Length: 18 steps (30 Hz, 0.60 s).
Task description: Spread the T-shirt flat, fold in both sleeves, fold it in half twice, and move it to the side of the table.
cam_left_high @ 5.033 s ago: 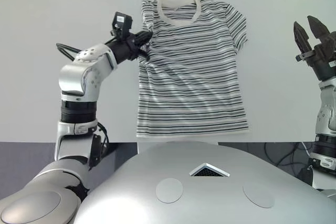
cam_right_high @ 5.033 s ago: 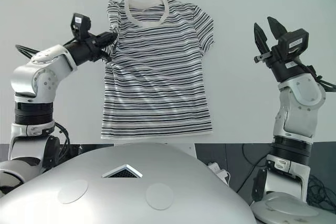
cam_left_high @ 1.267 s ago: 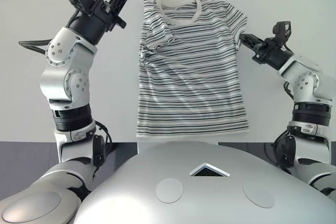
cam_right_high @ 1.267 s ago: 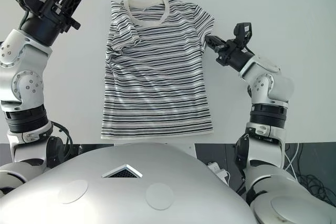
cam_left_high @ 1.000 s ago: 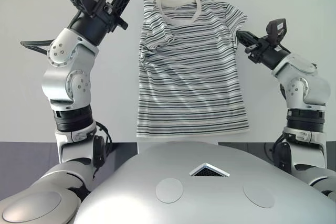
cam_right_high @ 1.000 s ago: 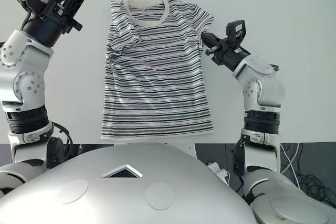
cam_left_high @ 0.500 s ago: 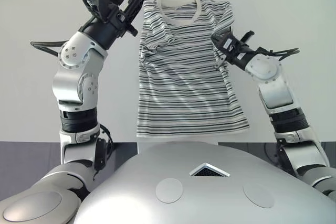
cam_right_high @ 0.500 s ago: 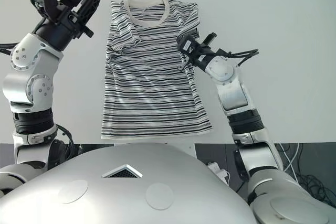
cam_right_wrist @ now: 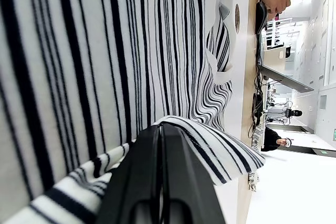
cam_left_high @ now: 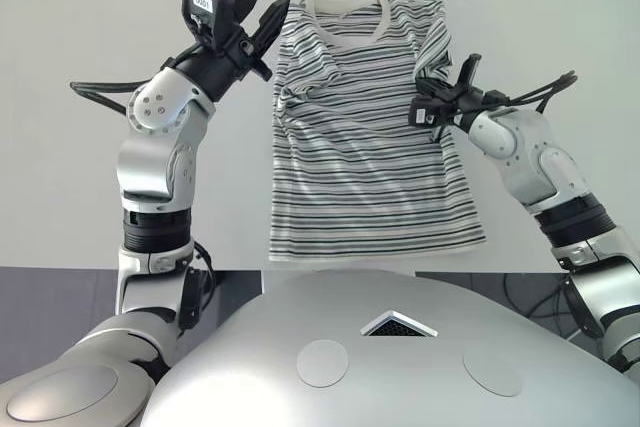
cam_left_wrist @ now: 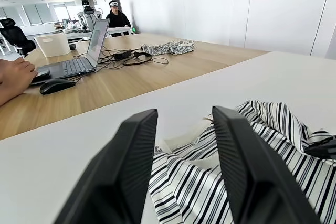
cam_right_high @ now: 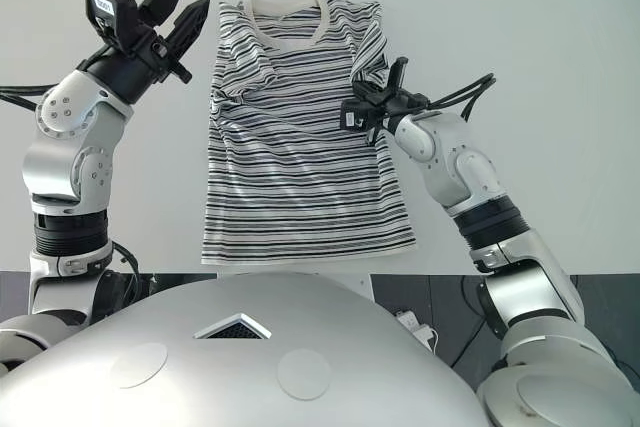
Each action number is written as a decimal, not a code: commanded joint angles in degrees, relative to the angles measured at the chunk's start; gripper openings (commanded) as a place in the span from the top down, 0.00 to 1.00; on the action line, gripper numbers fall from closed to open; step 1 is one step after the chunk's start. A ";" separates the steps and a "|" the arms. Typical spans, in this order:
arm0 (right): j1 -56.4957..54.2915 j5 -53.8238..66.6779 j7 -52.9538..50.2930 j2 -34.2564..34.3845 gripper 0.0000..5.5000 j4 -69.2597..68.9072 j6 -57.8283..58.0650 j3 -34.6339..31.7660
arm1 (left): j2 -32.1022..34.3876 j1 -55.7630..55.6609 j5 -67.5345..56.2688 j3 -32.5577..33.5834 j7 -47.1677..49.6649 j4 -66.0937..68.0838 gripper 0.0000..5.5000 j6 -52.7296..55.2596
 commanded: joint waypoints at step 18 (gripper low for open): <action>1.57 51.95 11.92 7.74 0.99 -9.64 23.19 -29.38 | 3.32 2.76 12.40 -10.14 -4.18 4.45 0.65 -10.09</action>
